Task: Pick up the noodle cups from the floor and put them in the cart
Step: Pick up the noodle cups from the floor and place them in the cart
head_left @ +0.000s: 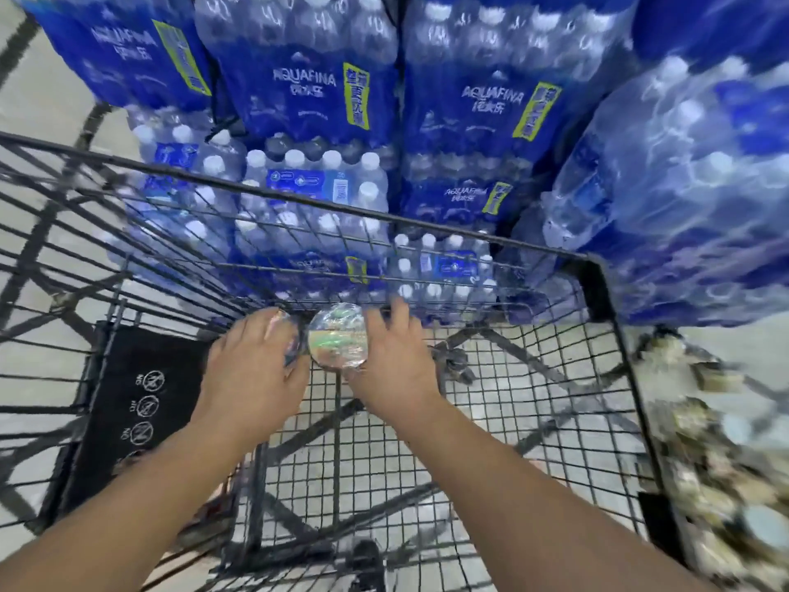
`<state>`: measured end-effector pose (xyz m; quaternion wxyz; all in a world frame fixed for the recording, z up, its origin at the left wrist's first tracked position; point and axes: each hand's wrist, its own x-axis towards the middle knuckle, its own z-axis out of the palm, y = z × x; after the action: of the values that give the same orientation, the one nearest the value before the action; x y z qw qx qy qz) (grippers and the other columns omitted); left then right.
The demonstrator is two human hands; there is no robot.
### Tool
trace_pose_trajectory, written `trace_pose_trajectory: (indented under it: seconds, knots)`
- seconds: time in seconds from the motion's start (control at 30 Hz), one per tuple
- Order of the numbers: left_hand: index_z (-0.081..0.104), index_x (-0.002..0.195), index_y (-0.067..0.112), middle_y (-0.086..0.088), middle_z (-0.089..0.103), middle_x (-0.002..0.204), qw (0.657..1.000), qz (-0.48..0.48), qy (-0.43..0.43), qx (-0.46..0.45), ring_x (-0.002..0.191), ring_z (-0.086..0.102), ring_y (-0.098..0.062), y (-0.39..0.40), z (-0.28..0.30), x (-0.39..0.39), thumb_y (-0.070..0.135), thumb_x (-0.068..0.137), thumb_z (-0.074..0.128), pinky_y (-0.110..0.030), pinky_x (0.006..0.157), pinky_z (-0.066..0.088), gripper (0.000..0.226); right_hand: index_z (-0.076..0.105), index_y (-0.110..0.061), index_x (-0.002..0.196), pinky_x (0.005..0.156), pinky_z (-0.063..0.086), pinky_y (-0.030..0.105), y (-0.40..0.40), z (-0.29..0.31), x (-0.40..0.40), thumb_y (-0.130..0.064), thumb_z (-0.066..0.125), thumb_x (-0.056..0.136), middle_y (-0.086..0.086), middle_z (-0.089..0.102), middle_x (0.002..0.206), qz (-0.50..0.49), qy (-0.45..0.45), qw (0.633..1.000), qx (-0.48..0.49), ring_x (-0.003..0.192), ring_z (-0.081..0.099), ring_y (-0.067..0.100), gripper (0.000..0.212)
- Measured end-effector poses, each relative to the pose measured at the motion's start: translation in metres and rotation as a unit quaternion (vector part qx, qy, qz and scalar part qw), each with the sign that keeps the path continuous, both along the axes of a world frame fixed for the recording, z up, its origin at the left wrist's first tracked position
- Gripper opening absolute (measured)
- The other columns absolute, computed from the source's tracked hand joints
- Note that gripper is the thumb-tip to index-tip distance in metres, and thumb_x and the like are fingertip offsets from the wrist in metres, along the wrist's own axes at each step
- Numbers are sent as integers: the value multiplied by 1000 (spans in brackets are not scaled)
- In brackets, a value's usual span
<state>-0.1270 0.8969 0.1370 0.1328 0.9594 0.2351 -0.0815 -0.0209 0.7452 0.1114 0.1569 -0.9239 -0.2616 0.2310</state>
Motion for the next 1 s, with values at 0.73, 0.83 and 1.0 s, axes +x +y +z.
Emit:
trace_pose_trajectory:
  seconds: [0.73,0.83,1.0]
  knots:
    - [34,160,38,5,21,172,902,-410,30,-130,159,17,-20,-724,35,98,78,91,36,-50,126,24,80,29,-43,157,117,37,39,-860,48,-143,-50,66,97,-13,22,160,-538,5,843,-19,150,25,18,70]
    - [31,161,37,4,21,172,892,-418,99,-140,158,17,-20,-797,0,91,72,92,52,-45,126,25,80,23,-41,160,118,38,40,-928,25,-167,-55,65,96,-10,22,159,-562,52,824,-45,147,27,19,78]
    - [23,163,37,4,18,170,865,-448,175,-142,156,17,-22,-875,-55,101,72,91,53,-45,125,27,85,24,-33,162,120,36,39,-999,-22,-175,-57,69,92,-5,25,162,-596,114,789,-94,150,27,22,87]
